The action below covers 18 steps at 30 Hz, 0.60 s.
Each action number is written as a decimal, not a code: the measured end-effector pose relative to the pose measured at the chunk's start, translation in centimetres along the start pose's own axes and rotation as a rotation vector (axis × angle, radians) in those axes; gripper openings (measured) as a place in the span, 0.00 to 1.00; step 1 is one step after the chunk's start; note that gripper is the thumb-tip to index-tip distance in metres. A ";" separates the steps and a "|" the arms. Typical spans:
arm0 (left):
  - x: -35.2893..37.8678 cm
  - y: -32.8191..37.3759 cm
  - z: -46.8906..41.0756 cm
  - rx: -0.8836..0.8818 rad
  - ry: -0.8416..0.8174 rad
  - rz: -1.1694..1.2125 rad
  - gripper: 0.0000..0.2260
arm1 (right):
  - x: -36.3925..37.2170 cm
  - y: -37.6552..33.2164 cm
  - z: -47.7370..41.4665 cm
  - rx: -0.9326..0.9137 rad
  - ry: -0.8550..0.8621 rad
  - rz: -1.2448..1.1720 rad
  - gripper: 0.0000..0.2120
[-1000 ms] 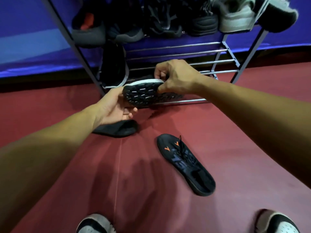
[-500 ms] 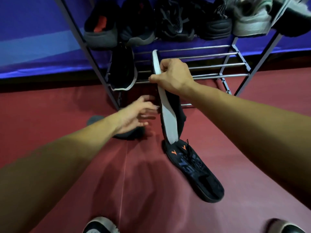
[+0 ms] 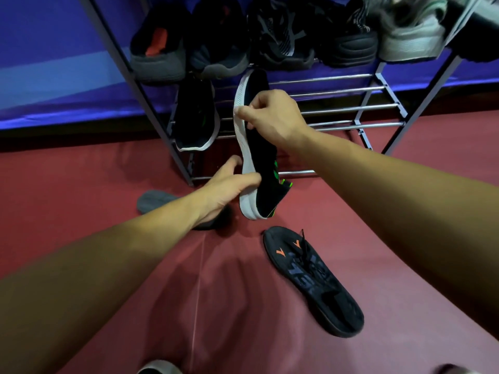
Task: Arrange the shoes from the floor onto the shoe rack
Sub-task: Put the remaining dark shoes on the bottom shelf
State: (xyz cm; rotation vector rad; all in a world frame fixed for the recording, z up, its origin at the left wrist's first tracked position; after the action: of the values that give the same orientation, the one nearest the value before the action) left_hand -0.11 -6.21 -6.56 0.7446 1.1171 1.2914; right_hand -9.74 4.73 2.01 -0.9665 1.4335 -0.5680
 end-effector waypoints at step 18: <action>-2.1 3.0 -4.0 -0.138 0.113 0.411 0.07 | 0.3 9.5 3.0 0.464 -0.517 -0.481 0.11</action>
State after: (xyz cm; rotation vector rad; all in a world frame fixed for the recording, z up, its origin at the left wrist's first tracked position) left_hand -4.70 -8.39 -4.69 0.8329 0.9807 1.7569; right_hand -8.90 10.04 -6.32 -0.9854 0.5668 -0.8793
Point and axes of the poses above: each hand's wrist, its own z-axis away from the middle knuckle, its own x-axis out of the palm, y = z × x, the point moved 3 cm from there along -z, towards the middle knuckle, and after that the axes turned 5 degrees about y, right-handed, at the moved point
